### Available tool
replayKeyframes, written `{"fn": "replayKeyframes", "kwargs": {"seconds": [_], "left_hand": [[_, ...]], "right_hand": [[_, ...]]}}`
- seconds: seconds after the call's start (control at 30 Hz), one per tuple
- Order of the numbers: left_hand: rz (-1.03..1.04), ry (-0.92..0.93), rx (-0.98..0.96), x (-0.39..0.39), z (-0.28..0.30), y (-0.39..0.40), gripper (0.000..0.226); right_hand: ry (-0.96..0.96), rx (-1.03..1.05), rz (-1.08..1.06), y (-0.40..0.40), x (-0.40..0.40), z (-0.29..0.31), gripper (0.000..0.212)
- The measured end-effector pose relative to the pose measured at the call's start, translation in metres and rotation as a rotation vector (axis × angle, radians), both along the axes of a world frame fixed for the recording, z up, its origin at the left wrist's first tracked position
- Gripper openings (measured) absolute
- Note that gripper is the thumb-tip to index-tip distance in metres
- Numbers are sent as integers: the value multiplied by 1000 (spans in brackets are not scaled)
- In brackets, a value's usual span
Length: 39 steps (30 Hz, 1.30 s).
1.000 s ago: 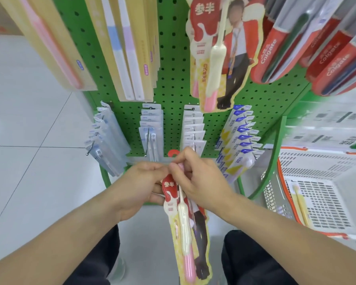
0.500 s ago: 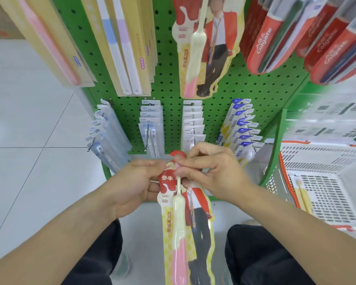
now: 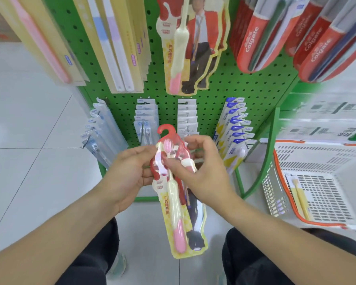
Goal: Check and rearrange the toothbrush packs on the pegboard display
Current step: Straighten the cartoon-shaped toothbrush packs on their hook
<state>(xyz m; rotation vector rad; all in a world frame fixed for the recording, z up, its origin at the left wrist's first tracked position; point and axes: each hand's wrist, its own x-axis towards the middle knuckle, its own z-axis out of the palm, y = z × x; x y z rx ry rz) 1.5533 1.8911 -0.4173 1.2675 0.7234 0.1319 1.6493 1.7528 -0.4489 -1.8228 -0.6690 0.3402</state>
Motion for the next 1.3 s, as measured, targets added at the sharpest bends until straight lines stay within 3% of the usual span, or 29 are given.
{"fn": "replayKeyframes", "kwargs": {"seconds": [0.1, 0.3, 0.43, 0.53, 0.67, 0.77, 0.9, 1.17, 1.3], "left_hand": [[104, -94, 7, -3, 3, -1, 29], [204, -112, 4, -11, 0, -13, 30], [304, -163, -35, -17, 4, -29, 21], [244, -142, 15, -22, 8, -35, 18], [-54, -45, 60, -26, 6, -43, 23], [-145, -88, 165, -23, 0, -43, 18], [-141, -200, 284, -8, -4, -41, 30], [-153, -310, 177, 0, -28, -47, 32], [-146, -382, 182, 2, -35, -44, 29]], "right_hand": [[356, 20, 195, -3, -7, 4, 24], [380, -65, 310, -15, -3, 19, 46], [204, -79, 369, -20, 1, 28, 56], [101, -10, 284, -20, 0, 26, 35], [83, 17, 256, -23, 3, 20, 35], [168, -38, 307, -34, 12, 24, 32], [224, -37, 410, -51, 24, 40, 55], [114, -96, 294, -54, 28, 27, 36], [104, -164, 312, -58, 29, 23, 45]]}}
